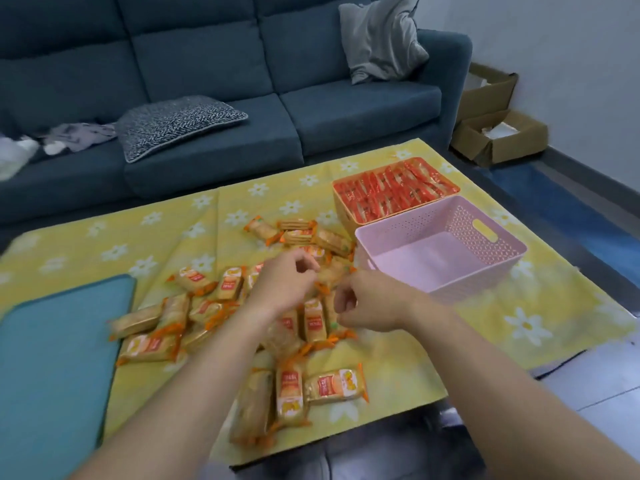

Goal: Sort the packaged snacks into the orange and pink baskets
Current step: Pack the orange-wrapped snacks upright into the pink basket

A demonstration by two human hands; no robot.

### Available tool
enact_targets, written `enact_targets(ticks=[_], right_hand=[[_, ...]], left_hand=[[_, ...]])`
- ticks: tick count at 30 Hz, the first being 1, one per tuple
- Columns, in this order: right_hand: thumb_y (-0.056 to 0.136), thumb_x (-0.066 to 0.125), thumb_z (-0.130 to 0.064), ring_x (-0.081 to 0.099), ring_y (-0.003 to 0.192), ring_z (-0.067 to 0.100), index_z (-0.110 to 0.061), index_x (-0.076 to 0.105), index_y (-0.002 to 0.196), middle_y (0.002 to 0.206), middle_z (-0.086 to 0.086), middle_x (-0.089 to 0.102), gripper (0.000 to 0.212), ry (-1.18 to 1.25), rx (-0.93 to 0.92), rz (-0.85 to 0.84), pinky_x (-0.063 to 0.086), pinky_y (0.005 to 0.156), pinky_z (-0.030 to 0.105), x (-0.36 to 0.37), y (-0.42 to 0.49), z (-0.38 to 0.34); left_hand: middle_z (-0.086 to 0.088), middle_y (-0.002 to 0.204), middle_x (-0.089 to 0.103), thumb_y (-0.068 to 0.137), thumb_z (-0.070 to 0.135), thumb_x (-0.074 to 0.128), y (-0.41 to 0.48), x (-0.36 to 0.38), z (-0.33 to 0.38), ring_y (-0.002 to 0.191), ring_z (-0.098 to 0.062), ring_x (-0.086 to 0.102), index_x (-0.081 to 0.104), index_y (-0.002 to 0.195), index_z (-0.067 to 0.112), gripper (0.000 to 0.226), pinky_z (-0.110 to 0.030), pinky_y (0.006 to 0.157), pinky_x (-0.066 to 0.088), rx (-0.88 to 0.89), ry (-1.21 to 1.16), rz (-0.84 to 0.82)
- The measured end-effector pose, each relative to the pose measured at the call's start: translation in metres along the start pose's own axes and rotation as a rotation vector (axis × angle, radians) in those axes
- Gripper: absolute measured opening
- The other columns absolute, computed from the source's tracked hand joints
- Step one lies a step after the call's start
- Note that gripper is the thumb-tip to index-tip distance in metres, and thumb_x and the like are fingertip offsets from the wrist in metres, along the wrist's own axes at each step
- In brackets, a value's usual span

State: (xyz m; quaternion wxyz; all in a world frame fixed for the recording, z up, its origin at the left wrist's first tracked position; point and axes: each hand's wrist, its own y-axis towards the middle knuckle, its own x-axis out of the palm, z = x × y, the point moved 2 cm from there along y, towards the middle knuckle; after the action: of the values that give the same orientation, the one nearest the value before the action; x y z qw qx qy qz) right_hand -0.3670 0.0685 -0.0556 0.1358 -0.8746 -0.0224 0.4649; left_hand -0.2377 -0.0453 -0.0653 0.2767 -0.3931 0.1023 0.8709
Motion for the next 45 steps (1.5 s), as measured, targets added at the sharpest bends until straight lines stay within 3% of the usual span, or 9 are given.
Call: enact_targets(ticks=[5, 10, 15, 20, 27, 30, 33, 38, 45], right_hand=[[0.069, 0.085, -0.047, 0.06, 0.095, 0.018, -0.028, 0.058, 0.105, 0.1, -0.01, 0.058, 0.049, -0.203, -0.02, -0.202, 0.053, 0.081, 0.036, 0.051, -0.024, -0.012], [0.082, 0.075, -0.026, 0.061, 0.108, 0.026, -0.023, 0.048, 0.124, 0.121, -0.001, 0.059, 0.05, -0.536, -0.031, -0.09, 0.048, 0.077, 0.036, 0.096, -0.035, -0.028], [0.084, 0.065, -0.036, 0.065, 0.102, 0.026, -0.013, 0.06, 0.109, 0.117, 0.006, 0.058, 0.034, -0.326, 0.18, -0.112, 0.055, 0.081, 0.038, 0.08, -0.044, -0.028], [0.09, 0.062, -0.033, 0.067, 0.076, 0.026, -0.011, 0.061, 0.087, 0.078, 0.004, 0.064, 0.021, 0.465, 0.327, -0.023, 0.057, 0.063, 0.037, 0.094, -0.042, -0.049], [0.088, 0.067, -0.03, 0.068, 0.074, 0.022, -0.006, 0.071, 0.106, 0.084, 0.005, 0.071, 0.03, 0.876, 0.466, 0.068, 0.051, 0.056, 0.024, 0.132, -0.023, -0.069], [0.084, 0.075, -0.022, 0.073, 0.073, 0.023, -0.01, 0.07, 0.098, 0.08, 0.008, 0.075, 0.019, 1.076, 0.453, 0.047, 0.062, 0.065, 0.036, 0.122, -0.029, -0.08], [0.077, 0.084, -0.014, 0.071, 0.067, 0.023, -0.014, 0.071, 0.088, 0.075, 0.009, 0.076, 0.018, 1.07, 0.347, 0.213, 0.058, 0.062, 0.039, 0.091, -0.025, -0.071], [0.074, 0.082, -0.028, 0.068, 0.101, 0.026, -0.014, 0.064, 0.114, 0.105, 0.004, 0.072, 0.047, 0.567, 0.391, 0.506, 0.054, 0.089, 0.039, 0.045, -0.008, -0.02], [0.073, 0.081, -0.023, 0.069, 0.095, 0.026, -0.016, 0.062, 0.1, 0.1, 0.007, 0.072, 0.034, 0.499, 0.419, 0.229, 0.057, 0.086, 0.039, 0.062, 0.025, -0.003]], left_hand=[[0.006, 0.088, 0.058, 0.076, 0.02, 0.073, -0.05, -0.01, -0.033, 0.085, -0.02, 0.06, 0.061, 0.087, 0.027, 0.017, -0.032, 0.075, 0.05, -0.05, 0.295, -0.237], [0.011, 0.143, 0.04, 0.082, 0.014, 0.065, -0.069, -0.015, -0.044, 0.122, -0.024, 0.038, 0.049, 0.126, 0.043, 0.055, -0.04, 0.098, 0.042, 0.098, 0.654, -0.466], [0.008, 0.136, 0.055, 0.082, 0.033, 0.069, -0.074, -0.022, -0.038, 0.128, -0.027, 0.044, 0.057, 0.127, 0.039, 0.047, -0.046, 0.104, 0.037, 0.134, 0.724, -0.243], [-0.001, 0.076, 0.063, 0.09, 0.052, 0.055, -0.104, -0.038, -0.039, 0.076, -0.024, 0.062, 0.058, 0.07, 0.018, 0.041, -0.033, 0.063, 0.044, -0.326, 0.196, -0.053], [-0.014, 0.109, 0.068, 0.088, 0.042, 0.063, -0.133, -0.01, -0.056, 0.107, -0.035, 0.065, 0.063, 0.105, 0.01, 0.036, -0.046, 0.098, 0.054, -0.699, -0.346, -0.178], [-0.013, 0.099, 0.076, 0.064, 0.042, 0.077, -0.129, -0.008, -0.055, 0.094, -0.033, 0.073, 0.072, 0.108, 0.014, 0.052, -0.052, 0.088, 0.059, -0.702, -0.633, -0.11], [-0.011, 0.085, 0.077, 0.076, 0.026, 0.085, -0.113, -0.016, -0.053, 0.074, -0.026, 0.075, 0.072, 0.104, 0.008, 0.035, -0.038, 0.063, 0.062, -0.591, -0.865, -0.034], [-0.011, 0.122, 0.067, 0.073, 0.037, 0.086, -0.08, -0.031, -0.073, 0.113, -0.033, 0.062, 0.051, 0.13, 0.01, 0.072, -0.039, 0.094, 0.049, -0.376, -0.049, 0.172], [-0.015, 0.137, 0.04, 0.075, 0.024, 0.084, -0.079, -0.007, -0.081, 0.127, -0.042, 0.047, 0.027, 0.139, 0.015, 0.086, -0.045, 0.092, 0.046, -0.346, 0.56, -0.145]])
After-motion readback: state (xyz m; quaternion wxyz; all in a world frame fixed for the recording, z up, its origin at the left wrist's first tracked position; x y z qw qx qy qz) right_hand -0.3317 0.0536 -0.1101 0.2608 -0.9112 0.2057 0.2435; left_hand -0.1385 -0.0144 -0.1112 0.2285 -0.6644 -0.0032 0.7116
